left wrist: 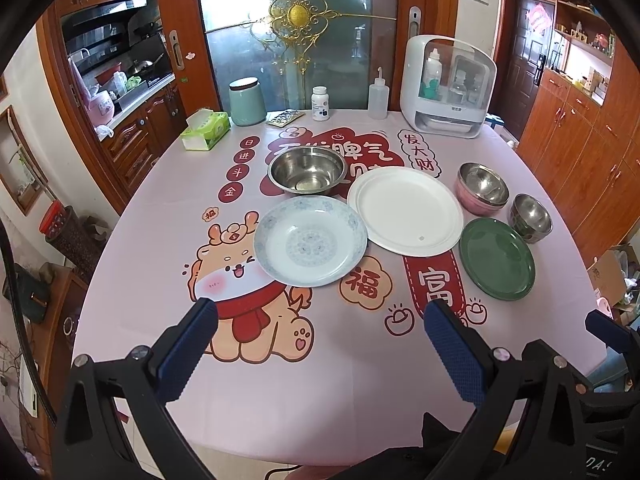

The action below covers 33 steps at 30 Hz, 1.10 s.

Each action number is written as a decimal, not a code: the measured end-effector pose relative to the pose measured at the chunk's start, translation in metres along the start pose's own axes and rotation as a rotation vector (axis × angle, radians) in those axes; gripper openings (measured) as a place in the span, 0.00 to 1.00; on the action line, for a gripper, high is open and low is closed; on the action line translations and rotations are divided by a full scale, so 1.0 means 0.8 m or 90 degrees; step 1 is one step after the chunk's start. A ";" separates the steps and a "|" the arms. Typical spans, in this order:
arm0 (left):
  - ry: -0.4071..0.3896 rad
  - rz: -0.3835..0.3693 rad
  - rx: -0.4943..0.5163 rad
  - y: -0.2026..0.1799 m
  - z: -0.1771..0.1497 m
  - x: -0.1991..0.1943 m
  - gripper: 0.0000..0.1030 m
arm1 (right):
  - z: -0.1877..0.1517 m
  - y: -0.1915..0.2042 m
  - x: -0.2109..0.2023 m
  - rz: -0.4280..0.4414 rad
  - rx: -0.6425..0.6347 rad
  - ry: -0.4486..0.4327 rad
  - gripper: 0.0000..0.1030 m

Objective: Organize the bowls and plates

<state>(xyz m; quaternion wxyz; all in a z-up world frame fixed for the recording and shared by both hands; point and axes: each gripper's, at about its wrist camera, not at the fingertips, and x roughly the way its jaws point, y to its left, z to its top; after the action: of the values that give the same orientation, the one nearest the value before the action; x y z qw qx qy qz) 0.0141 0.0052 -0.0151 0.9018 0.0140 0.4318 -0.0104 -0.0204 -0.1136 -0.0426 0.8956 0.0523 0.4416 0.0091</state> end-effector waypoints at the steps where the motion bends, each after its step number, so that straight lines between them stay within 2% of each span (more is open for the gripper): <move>1: 0.000 0.001 0.001 0.000 0.000 0.002 0.99 | 0.003 0.000 -0.001 0.000 0.001 0.000 1.00; 6: 0.003 0.001 0.001 -0.001 0.000 0.004 0.99 | 0.007 -0.012 0.009 -0.003 0.008 0.000 1.00; 14: 0.025 -0.013 0.001 0.000 -0.005 0.020 0.99 | 0.011 -0.007 0.007 -0.010 0.014 0.018 1.00; 27: 0.065 -0.063 0.017 0.025 -0.004 0.033 0.99 | 0.008 0.006 0.012 -0.040 0.062 0.027 1.00; 33: 0.113 -0.071 0.052 0.027 -0.007 0.048 0.99 | 0.005 0.007 0.015 -0.057 0.104 0.022 1.00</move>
<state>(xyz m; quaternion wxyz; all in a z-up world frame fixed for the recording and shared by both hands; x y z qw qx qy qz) 0.0347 0.0269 -0.0484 0.8567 0.0277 0.5092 -0.0769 -0.0097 -0.1078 -0.0487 0.8801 0.1054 0.4583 -0.0657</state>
